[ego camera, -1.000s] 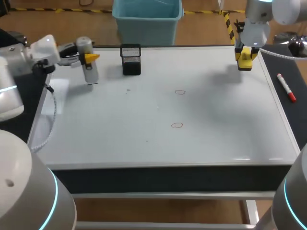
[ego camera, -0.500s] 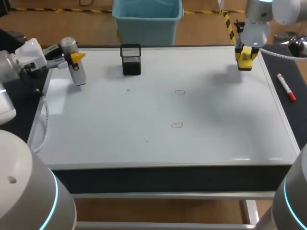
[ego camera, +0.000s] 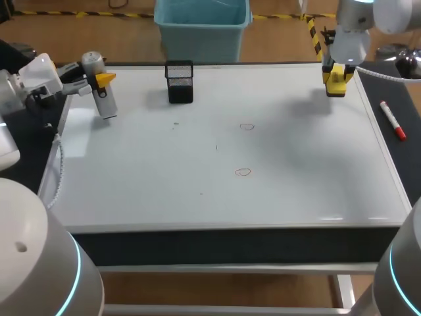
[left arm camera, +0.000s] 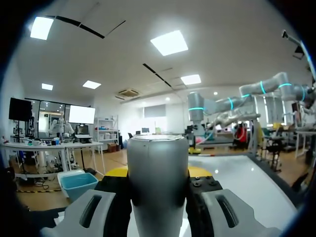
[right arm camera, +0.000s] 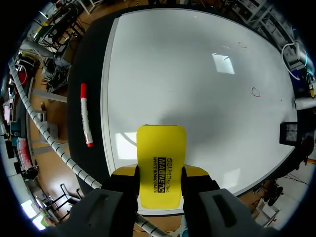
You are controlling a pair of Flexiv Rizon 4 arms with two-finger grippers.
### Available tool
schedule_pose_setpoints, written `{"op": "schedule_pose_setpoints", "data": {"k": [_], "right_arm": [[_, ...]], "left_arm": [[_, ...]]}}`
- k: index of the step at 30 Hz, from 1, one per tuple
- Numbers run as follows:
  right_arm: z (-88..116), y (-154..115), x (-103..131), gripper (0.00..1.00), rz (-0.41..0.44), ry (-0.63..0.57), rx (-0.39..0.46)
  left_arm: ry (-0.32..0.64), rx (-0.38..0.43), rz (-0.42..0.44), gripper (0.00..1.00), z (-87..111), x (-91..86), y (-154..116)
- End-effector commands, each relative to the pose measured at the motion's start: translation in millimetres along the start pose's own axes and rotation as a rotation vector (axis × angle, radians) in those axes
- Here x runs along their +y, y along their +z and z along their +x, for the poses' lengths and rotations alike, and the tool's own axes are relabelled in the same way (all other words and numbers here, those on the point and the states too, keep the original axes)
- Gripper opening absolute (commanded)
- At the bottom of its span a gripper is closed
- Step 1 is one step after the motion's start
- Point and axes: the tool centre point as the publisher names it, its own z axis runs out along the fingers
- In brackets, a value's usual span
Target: Pick up the inspection probe, press it on each red-marked spot on the whiteboard one by one, put down the probe, pick up the eraser, and wipe off all the red marks.
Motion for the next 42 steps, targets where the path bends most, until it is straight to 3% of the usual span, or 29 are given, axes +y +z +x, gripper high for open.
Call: {"op": "schedule_pose_setpoints", "data": {"k": [1, 5, 11, 12, 20, 28, 30, 35, 42], "right_arm": [[1, -1, -2, 0.0, -0.003, -0.003, 0.002], [-3, -1, 0, 0.0, 0.002, -0.024, 0.01], [-36, -9, 40, 0.0, 0.042, -0.138, 0.065], [-43, -9, 49, 0.0, 0.05, -0.166, 0.091], [-103, -19, 118, 0.0, 0.088, -0.324, 0.05], [-172, -28, 166, 0.0, 0.133, -0.345, -0.006], [-187, -27, 172, 0.0, 0.154, -0.322, -0.012], [-222, -16, 177, 0.0, 0.114, -0.293, -0.028], [-250, -4, 171, 0.0, 0.085, -0.281, -0.049]], "left_arm": [[0.002, -0.004, 0.002, 0.0, 0.5, -0.5, 1], [0.002, -0.004, 0.002, 0.0, 0.5, -0.5, 1], [0.002, -0.004, 0.002, 0.0, 0.5, -0.5, 1], [0.002, -0.004, 0.002, 0.0, 0.5, -0.5, 1], [0.002, -0.004, 0.002, 0.0, 0.5, -0.5, 1], [0.002, -0.004, 0.002, 0.0, 0.5, -0.5, 1], [0.002, -0.004, 0.002, 0.0, 0.5, -0.5, 1], [0.002, -0.004, 0.002, 0.0, 0.5, -0.5, 1], [0.002, -0.004, 0.002, 0.0, 0.5, -0.5, 1]]}}
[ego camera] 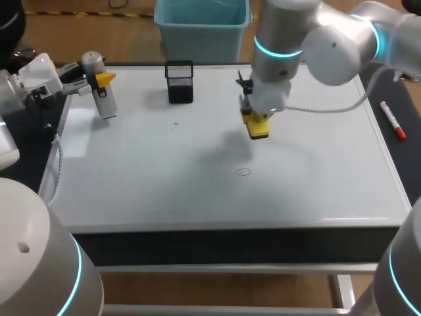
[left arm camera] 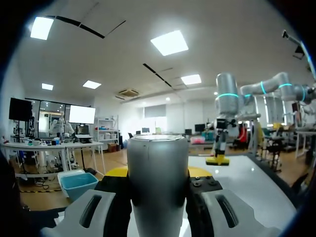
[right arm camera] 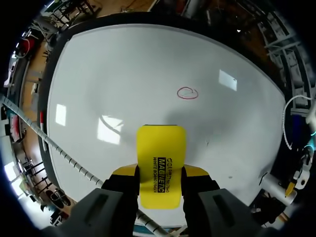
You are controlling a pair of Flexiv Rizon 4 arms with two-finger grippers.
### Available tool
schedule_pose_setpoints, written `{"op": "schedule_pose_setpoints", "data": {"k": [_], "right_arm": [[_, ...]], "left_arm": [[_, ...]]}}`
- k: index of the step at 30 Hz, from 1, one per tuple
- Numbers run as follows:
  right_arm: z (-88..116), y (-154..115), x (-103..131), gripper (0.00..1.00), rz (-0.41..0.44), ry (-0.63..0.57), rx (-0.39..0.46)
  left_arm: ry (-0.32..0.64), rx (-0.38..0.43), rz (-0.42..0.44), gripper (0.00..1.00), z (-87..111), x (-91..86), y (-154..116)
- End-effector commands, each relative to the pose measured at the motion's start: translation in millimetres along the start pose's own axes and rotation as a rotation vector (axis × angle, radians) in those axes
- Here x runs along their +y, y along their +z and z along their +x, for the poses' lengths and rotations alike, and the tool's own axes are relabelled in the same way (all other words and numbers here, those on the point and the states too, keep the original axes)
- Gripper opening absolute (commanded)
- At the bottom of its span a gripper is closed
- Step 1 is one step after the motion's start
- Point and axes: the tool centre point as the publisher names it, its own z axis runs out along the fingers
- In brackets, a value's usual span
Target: Pick up the inspection probe, press it on each red-marked spot on the whiteboard one by one, put down the probe, pick up the eraser, and wipe off all the red marks.
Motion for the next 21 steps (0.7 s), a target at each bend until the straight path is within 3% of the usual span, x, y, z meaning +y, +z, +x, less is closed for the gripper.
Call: {"op": "schedule_pose_setpoints", "data": {"k": [1, 10, 21], "right_arm": [[-13, 16, -21, 0.0, -0.033, 0.001, 0.015], [-23, 37, -41, 0.0, -0.06, 0.0, 0.009], [-21, 55, -43, 0.0, -0.078, -0.025, 0.011]], "left_arm": [[0.002, -0.002, 0.002, 0.0, 0.2, 0.0, 0], [0.002, -0.002, 0.002, 0.0, 0.2, 0.0, 0], [0.002, -0.002, 0.002, 0.0, 0.2, 0.0, 0]]}}
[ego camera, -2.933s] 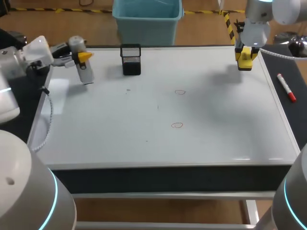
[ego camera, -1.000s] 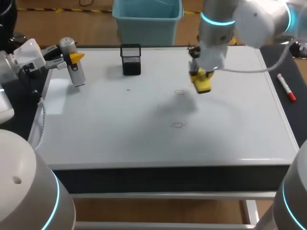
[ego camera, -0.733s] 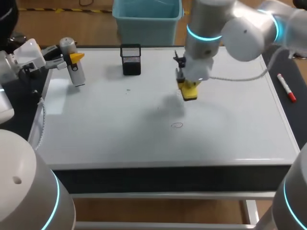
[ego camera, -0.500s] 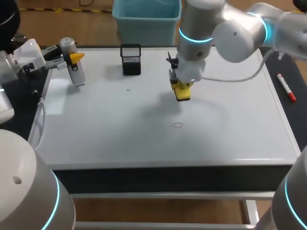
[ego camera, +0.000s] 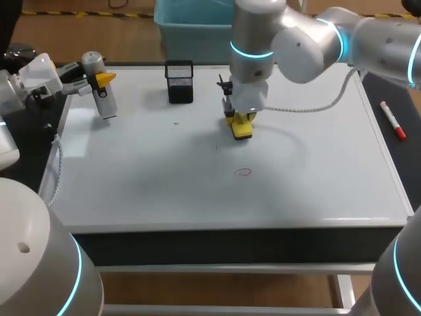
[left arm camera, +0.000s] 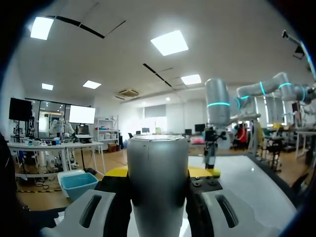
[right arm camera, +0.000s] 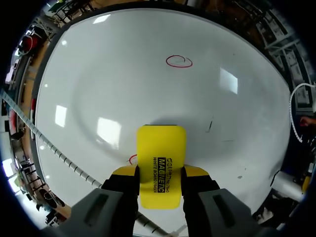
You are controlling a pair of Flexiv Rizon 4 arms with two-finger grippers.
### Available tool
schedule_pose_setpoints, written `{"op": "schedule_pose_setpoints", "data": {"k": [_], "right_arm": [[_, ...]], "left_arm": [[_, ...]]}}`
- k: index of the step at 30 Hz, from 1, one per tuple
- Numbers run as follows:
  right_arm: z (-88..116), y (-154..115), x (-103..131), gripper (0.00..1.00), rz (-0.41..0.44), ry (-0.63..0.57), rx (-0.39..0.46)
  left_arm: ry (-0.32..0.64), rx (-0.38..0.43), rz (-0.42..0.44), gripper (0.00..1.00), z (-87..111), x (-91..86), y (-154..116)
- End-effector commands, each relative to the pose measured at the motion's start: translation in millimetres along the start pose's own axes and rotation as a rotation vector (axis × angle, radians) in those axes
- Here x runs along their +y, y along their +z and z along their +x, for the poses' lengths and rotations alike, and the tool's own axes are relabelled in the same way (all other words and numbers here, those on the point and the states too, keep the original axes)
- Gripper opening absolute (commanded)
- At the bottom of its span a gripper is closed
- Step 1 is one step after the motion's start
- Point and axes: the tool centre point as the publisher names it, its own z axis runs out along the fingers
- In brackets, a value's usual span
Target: Pick up the inspection probe, press it on each red-marked spot on the whiteboard one by one, put down the probe, pick up the eraser, and wipe off all the red marks.
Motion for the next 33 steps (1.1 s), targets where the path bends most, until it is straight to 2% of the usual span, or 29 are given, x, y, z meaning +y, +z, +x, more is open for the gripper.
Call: {"op": "schedule_pose_setpoints", "data": {"k": [1, 14, 33], "right_arm": [[2, 4, -5, 0.0, -0.014, -0.008, -0.002], [17, 14, -2, 0.0, -0.037, -0.007, 0.007], [77, 16, 2, 0.0, -0.048, 0.094, 0.061]], "left_arm": [[0.002, -0.001, 0.002, 0.0, 0.3, -0.1, 1], [0.002, -0.001, 0.002, 0.0, 0.3, -0.1, 1], [0.002, -0.001, 0.002, 0.0, 0.3, -0.1, 1]]}}
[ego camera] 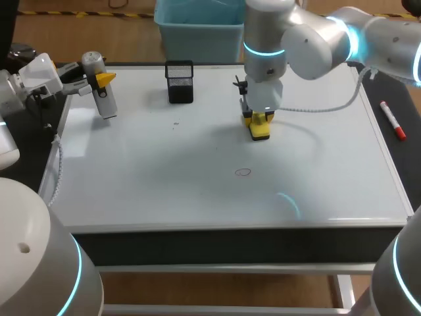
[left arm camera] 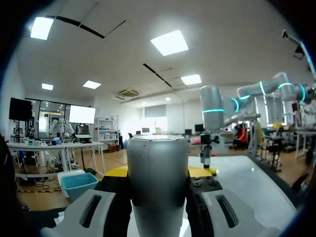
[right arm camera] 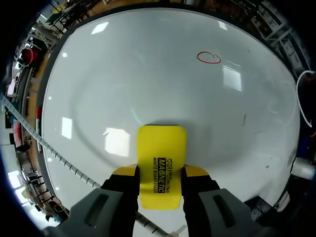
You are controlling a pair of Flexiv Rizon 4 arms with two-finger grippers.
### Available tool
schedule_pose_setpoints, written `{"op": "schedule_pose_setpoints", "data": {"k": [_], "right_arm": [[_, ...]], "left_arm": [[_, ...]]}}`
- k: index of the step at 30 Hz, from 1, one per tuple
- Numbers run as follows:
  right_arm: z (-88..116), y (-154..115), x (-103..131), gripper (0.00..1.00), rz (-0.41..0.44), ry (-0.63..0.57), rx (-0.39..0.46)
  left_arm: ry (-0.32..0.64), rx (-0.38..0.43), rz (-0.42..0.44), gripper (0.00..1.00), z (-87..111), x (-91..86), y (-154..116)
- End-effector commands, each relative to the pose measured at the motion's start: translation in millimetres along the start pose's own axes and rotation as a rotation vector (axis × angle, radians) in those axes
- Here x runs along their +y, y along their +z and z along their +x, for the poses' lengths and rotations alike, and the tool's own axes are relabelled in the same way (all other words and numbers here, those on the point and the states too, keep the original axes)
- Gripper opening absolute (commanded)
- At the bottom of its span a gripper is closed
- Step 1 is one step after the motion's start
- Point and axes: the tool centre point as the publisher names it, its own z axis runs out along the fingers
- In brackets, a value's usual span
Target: Pick up the inspection probe, press it on each red-marked spot on the whiteboard one by one, put down the probe, pick up the eraser, and wipe off all the red marks.
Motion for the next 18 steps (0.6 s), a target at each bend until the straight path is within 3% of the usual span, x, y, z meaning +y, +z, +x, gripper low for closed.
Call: {"op": "schedule_pose_setpoints", "data": {"k": [1, 10, 18], "right_arm": [[17, 0, 0, 0.0, 0.006, 0.012, -0.001], [39, -7, -2, 0.0, 0.02, 0.065, -0.002], [64, -40, -3, 0.0, 0.008, 0.022, -0.003]], "left_arm": [[0.002, -0.001, 0.002, 0.0, 0.3, -0.2, 1], [0.002, -0.001, 0.002, 0.0, 0.3, -0.2, 1], [0.002, -0.001, 0.002, 0.0, 0.3, -0.2, 1]]}}
